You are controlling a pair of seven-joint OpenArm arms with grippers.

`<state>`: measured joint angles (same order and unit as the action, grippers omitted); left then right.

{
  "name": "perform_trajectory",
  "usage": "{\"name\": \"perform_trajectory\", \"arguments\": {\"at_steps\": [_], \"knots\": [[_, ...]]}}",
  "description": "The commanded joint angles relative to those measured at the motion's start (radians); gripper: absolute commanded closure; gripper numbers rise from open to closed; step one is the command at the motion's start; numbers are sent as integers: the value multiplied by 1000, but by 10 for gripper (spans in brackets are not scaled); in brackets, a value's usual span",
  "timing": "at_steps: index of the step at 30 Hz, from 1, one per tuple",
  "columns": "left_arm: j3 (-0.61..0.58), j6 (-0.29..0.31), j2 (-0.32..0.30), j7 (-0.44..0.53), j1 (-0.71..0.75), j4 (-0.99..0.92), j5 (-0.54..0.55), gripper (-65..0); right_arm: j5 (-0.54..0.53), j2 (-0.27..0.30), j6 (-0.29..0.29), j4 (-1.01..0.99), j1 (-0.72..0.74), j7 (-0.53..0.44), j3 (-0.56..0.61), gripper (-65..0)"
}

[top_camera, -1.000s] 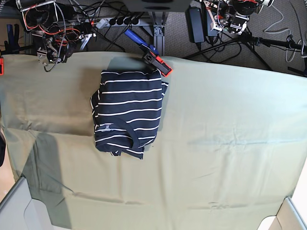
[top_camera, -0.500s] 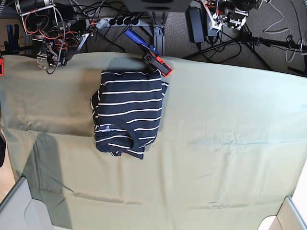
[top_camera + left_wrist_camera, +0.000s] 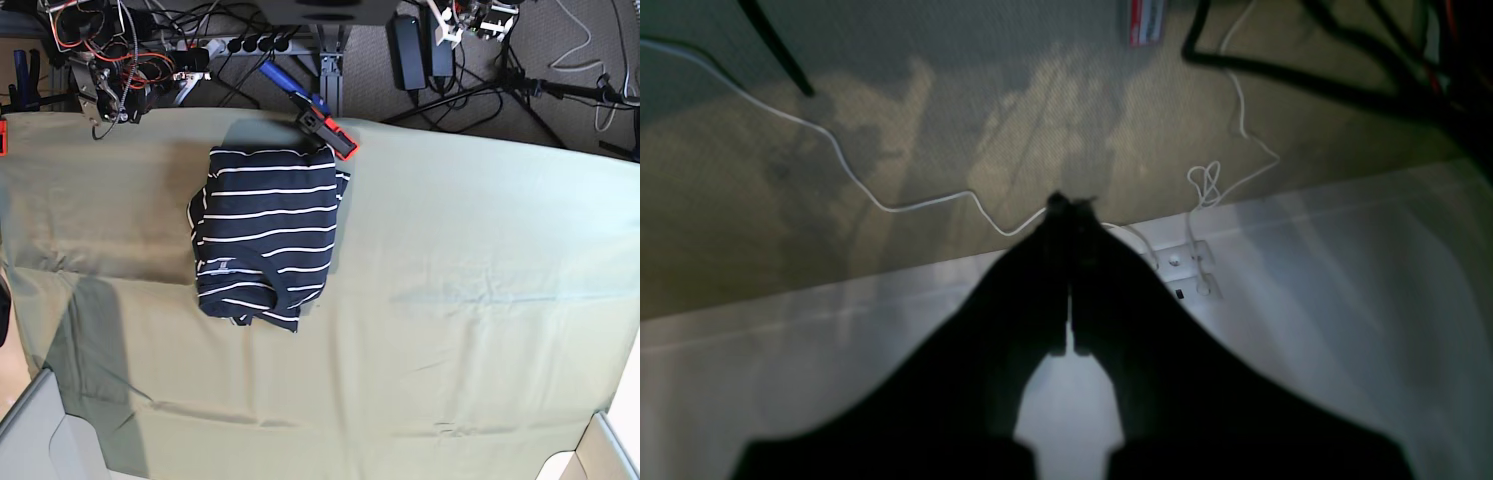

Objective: Fold the T-shirt properly

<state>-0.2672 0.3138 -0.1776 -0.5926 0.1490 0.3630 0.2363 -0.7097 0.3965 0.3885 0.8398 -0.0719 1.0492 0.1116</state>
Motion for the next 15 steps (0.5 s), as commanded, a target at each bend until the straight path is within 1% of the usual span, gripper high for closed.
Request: {"name": "perform_trajectory", "arguments": {"at_steps": [1, 3, 7, 15], "knots": [[0, 15, -5, -9, 6, 3, -1, 0, 5, 16, -23, 8, -26, 7, -5, 0], [0, 15, -5, -9, 6, 3, -1, 0, 11, 16, -23, 8, -53, -11, -5, 0], [0, 15, -5, -9, 6, 3, -1, 0, 11, 16, -23, 8, -85, -11, -5, 0], [0, 15, -5, -9, 6, 3, 0, 0, 13, 16, -23, 8, -89, -10, -5, 0]]}}
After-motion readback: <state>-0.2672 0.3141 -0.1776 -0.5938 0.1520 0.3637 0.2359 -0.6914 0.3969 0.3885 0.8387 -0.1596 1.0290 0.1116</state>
